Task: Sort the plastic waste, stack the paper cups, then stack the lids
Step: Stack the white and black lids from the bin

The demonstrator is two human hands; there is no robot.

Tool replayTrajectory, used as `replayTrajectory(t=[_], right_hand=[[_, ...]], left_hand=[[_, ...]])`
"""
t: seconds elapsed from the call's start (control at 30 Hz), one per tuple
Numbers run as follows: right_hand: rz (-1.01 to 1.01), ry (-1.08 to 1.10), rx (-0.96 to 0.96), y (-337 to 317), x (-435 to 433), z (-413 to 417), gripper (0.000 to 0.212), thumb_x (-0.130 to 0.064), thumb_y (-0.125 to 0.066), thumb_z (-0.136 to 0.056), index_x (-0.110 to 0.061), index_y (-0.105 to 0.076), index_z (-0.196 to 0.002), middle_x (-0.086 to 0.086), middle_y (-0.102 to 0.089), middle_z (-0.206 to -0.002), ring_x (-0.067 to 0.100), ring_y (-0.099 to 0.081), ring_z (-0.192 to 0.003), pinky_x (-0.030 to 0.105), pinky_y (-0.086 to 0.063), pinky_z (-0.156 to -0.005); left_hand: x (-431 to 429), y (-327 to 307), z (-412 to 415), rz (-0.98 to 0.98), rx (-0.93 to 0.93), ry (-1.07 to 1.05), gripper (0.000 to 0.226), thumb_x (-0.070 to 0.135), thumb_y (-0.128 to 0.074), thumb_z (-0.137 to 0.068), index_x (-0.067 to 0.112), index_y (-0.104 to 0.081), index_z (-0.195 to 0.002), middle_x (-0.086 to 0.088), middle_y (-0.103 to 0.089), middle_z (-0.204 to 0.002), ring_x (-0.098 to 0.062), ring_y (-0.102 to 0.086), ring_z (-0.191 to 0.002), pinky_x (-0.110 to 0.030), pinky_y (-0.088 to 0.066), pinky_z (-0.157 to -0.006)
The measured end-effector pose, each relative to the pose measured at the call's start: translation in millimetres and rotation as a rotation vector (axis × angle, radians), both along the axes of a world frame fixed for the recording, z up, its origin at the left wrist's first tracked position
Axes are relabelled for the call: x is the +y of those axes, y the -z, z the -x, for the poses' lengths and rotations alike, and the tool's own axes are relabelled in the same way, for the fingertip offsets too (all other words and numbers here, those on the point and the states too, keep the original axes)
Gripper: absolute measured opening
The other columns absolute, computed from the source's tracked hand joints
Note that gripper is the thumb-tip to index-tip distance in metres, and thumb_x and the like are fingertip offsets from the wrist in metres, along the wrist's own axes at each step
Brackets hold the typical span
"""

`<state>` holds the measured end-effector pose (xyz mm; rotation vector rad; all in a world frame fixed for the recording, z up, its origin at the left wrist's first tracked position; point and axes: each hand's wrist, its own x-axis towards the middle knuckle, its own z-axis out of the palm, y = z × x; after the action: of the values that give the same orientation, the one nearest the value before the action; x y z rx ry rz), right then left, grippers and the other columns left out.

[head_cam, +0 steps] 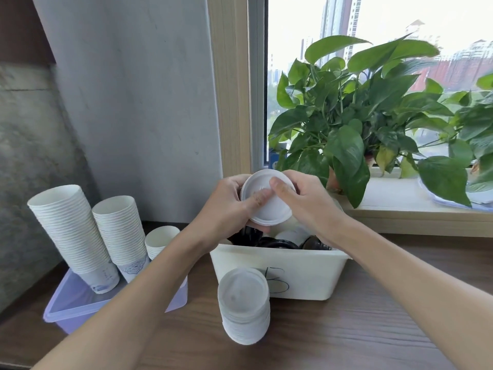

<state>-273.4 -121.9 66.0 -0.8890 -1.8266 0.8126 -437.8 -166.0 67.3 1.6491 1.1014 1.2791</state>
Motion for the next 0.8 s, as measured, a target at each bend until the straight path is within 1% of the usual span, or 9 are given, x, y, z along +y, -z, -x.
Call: replayTrajectory(t=[0.07, 0.2, 0.33, 0.47, 0.6, 0.67, 0.7, 0.73, 0.8], right_hand=[[0.0, 0.009, 0.017, 5.0, 8.1, 1.1, 0.017, -0.025, -0.055, -0.098, -0.015, -0.067, -0.091, 0.0, -0.06, -0.077, 0.007, -0.05, -0.069, 0.017, -0.04, -0.06], [0.002, 0.004, 0.02, 13.7, 25.2, 4.3, 0.012, -0.022, -0.058, -0.096, -0.018, -0.065, -0.088, 0.005, -0.061, -0.08, 0.01, -0.051, -0.071, 0.019, -0.04, -0.061], [-0.015, -0.005, 0.04, 14.5, 40.8, 6.0, 0.01, -0.02, -0.059, -0.095, -0.02, -0.064, -0.086, -0.003, -0.06, -0.075, 0.003, -0.049, -0.066, 0.012, -0.039, -0.059], [-0.033, -0.015, -0.004, 14.0, 51.9, 2.1, 0.011, -0.022, -0.059, -0.095, -0.022, -0.063, -0.086, -0.005, -0.058, -0.073, -0.002, -0.048, -0.061, 0.011, -0.039, -0.057], [0.1, -0.057, -0.088, 13.1, 55.5, -14.5, 0.033, -0.031, -0.046, -0.101, -0.017, -0.058, -0.074, -0.007, -0.052, -0.066, -0.002, -0.049, -0.055, 0.011, -0.041, -0.058], [0.088, 0.006, -0.21, 18.1, 61.0, -26.0, 0.036, -0.034, -0.043, -0.102, -0.014, -0.064, -0.081, -0.007, -0.063, -0.072, 0.001, -0.06, -0.066, 0.017, -0.048, -0.067], [0.053, 0.049, -0.303, 22.7, 65.5, -31.5, 0.033, -0.037, -0.045, -0.1, -0.017, -0.067, -0.087, -0.006, -0.067, -0.079, 0.005, -0.063, -0.075, 0.025, -0.051, -0.073], [0.035, 0.082, -0.393, 27.7, 69.1, -36.0, 0.028, -0.041, -0.049, -0.097, -0.021, -0.069, -0.093, -0.006, -0.069, -0.085, 0.009, -0.065, -0.083, 0.033, -0.052, -0.08], [0.065, 0.122, -0.491, 34.3, 69.8, -41.1, 0.03, -0.048, -0.056, -0.091, -0.027, -0.068, -0.109, -0.011, -0.07, -0.099, 0.008, -0.064, -0.095, 0.038, -0.052, -0.09]], left_hand=[[6.7, 2.6, -0.4, 0.005, -0.001, -0.003, 0.029, 0.021, -0.065, -0.096, 0.008, -0.068, -0.122, -0.011, -0.075, -0.095, -0.028, -0.075, -0.081, -0.044, -0.064, -0.066], [21.4, 11.7, 0.7, 0.029, -0.033, -0.016, 0.03, 0.024, -0.067, -0.092, 0.009, -0.07, -0.119, -0.006, -0.075, -0.093, -0.025, -0.074, -0.084, -0.042, -0.064, -0.064], [35.4, 16.6, -0.4, 0.108, -0.1, -0.041, 0.033, 0.031, -0.07, -0.091, 0.01, -0.071, -0.116, -0.01, -0.075, -0.099, -0.024, -0.074, -0.09, -0.041, -0.063, -0.069], [46.2, 15.2, -1.9, 0.161, -0.113, -0.04, 0.028, 0.026, -0.073, -0.09, 0.006, -0.073, -0.11, -0.012, -0.077, -0.096, -0.024, -0.075, -0.087, -0.039, -0.064, -0.069], [56.2, 20.7, -3.1, 0.116, -0.024, -0.19, 0.027, 0.014, -0.076, -0.088, 0.003, -0.068, -0.112, -0.015, -0.073, -0.098, -0.027, -0.075, -0.083, -0.041, -0.064, -0.064], [59.9, 25.1, -3.4, 0.115, 0.021, -0.259, 0.028, 0.013, -0.077, -0.087, 0.005, -0.067, -0.112, -0.014, -0.071, -0.099, -0.028, -0.074, -0.084, -0.044, -0.064, -0.064], [60.7, 26.7, -4.2, 0.12, 0.029, -0.27, 0.028, 0.013, -0.077, -0.087, 0.005, -0.066, -0.112, -0.013, -0.071, -0.099, -0.028, -0.074, -0.084, -0.044, -0.064, -0.063], [61.4, 28.1, -5.0, 0.125, 0.037, -0.279, 0.027, 0.013, -0.077, -0.087, 0.006, -0.066, -0.111, -0.012, -0.071, -0.098, -0.027, -0.074, -0.084, -0.043, -0.064, -0.063], [62.4, 30.4, -6.1, 0.128, 0.051, -0.303, 0.025, 0.014, -0.078, -0.086, 0.008, -0.066, -0.108, -0.01, -0.071, -0.097, -0.026, -0.074, -0.083, -0.044, -0.064, -0.063]])
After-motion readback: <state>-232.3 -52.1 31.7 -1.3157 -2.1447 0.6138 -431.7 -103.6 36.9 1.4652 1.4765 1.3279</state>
